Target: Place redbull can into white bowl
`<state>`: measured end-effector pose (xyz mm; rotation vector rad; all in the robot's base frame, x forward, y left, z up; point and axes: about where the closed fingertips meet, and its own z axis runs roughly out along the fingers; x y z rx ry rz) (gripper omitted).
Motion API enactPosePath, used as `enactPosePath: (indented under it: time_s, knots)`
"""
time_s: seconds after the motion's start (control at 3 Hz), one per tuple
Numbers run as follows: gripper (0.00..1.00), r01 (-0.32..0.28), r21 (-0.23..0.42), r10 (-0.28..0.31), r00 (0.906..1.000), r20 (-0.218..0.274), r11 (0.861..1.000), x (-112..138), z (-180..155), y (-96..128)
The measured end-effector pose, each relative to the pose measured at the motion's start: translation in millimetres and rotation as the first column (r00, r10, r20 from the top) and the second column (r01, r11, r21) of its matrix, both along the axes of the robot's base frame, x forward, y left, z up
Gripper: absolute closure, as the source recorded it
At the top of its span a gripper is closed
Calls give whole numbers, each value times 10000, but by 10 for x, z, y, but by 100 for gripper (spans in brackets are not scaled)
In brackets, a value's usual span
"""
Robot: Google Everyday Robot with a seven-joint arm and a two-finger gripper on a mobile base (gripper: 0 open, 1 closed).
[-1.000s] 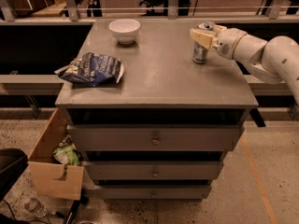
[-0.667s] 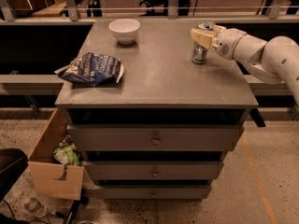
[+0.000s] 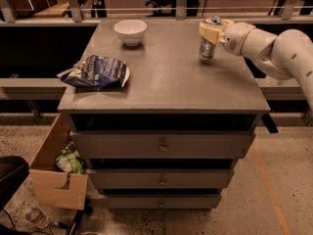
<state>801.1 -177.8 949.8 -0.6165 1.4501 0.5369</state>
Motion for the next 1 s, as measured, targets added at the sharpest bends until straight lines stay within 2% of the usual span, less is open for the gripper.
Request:
enactPosePath:
  time_s: [0.33,0.67,1.0]
  knots:
    - [100,-187,-219,191,9996,193,9996,176,366,151]
    - [100,-367,-309,374,9990,243,9988,499,699,463]
    - [100,-677,-93,680,9972,325,9977,753,966,953]
